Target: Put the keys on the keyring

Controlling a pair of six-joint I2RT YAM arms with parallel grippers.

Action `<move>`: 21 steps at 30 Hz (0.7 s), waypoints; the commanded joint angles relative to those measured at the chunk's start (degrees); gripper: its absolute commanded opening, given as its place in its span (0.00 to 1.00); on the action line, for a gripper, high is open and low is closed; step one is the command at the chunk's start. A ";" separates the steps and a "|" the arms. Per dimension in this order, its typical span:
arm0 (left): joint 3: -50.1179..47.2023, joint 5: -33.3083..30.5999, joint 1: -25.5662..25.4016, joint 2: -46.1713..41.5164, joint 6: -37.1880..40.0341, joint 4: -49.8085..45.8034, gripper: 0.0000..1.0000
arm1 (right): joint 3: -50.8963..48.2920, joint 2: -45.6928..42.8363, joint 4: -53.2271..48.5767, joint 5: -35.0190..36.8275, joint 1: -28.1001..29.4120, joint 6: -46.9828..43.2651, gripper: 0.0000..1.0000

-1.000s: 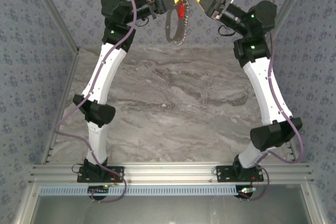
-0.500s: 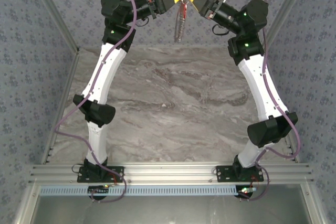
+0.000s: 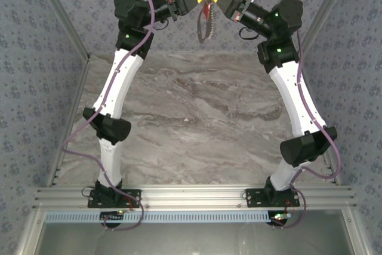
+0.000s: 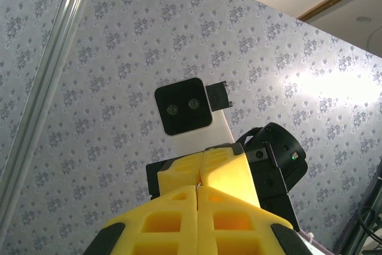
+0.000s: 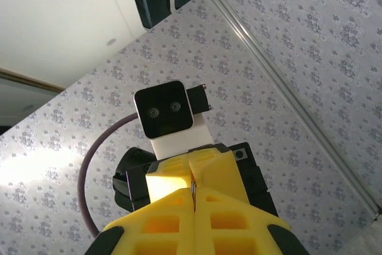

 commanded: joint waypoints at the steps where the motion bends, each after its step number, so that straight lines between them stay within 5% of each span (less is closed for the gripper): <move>1: 1.81 0.88 -0.23 -0.19 0.50 1.58 0.00 | 1.73 -0.22 -1.41 -1.36 -0.04 -1.39 0.00; 3: 2.19 1.13 -0.03 -0.29 1.56 -0.06 0.04 | 1.59 -0.39 -2.12 -2.28 -0.75 -1.94 0.00; 6: 4.52 2.10 0.45 -0.30 6.13 -7.00 0.31 | 1.77 -0.59 -5.15 -5.39 -2.70 -3.75 0.00; 9: 6.56 3.16 1.41 -0.56 10.66 -13.53 0.40 | 1.75 -0.82 -8.82 -9.37 -4.69 -6.07 0.00; 21: 9.85 5.65 2.75 -0.54 28.13 -35.82 0.44 | 5.59 1.18 -25.83 -21.14 -7.59 -18.88 0.00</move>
